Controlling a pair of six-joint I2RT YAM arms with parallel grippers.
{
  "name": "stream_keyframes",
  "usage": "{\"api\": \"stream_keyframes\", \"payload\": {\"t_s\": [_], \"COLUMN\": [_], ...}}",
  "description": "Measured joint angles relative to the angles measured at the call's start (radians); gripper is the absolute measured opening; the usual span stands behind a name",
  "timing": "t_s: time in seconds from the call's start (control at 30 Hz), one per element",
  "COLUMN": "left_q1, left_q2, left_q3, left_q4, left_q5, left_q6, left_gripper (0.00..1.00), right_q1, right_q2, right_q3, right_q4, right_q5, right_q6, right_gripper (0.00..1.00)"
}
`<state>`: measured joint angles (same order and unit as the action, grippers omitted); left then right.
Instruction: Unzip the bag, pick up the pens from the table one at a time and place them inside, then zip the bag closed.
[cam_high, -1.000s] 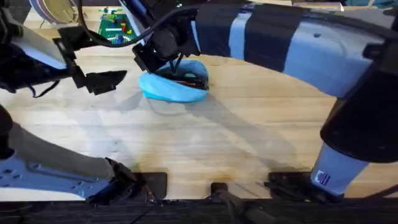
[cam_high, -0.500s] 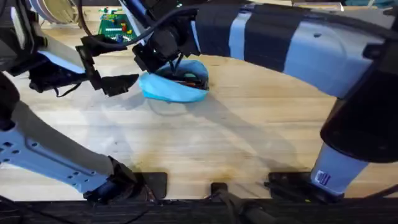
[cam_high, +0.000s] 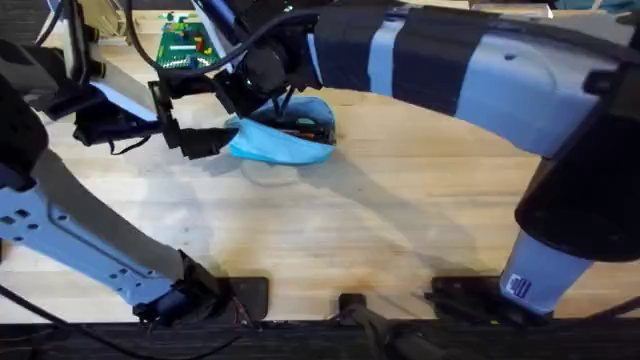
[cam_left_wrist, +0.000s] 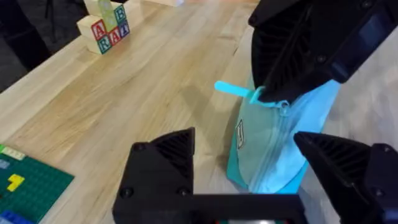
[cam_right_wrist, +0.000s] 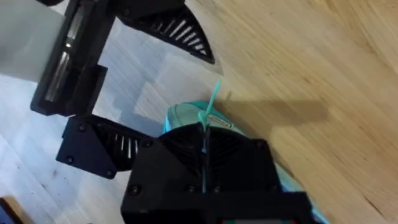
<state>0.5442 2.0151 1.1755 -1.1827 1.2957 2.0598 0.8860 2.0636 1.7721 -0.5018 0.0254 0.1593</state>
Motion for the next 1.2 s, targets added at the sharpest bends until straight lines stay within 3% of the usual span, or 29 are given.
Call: {"api": "stream_keyframes", "payload": {"t_s": [0.53,0.9,0.97,1.03,1.13,1.2], "left_q1": [-0.015,-0.015,-0.015,-0.015,-0.015,-0.016], "left_q2": [0.0,0.0,0.0,0.0,0.0,0.0], "left_q3": [0.0,0.0,0.0,0.001,0.001,0.001], "left_q4": [-0.044,-0.044,-0.043,-0.045,-0.063,-0.069], "left_q5": [-0.085,-0.089,-0.091,-0.093,-0.103,-0.109], "left_q6": [0.0,-0.001,0.0,0.0,0.0,0.0], "left_gripper": [0.993,0.99,0.744,0.56,0.096,0.048], "right_q1": [0.0,0.0,0.0,0.0,0.0,0.0], "right_q2": [0.0,0.0,0.0,0.0,0.0,0.0], "right_q3": [0.0,0.0,0.0,0.0,0.0,0.0], "right_q4": [0.0,0.0,0.0,0.0,0.001,0.001], "right_q5": [0.0,0.0,0.0,0.0,0.0,0.0], "right_q6": [0.0,0.0,0.0,0.0,0.0,0.0], "right_gripper": [0.03,0.03,0.03,0.03,0.03,0.03]}}
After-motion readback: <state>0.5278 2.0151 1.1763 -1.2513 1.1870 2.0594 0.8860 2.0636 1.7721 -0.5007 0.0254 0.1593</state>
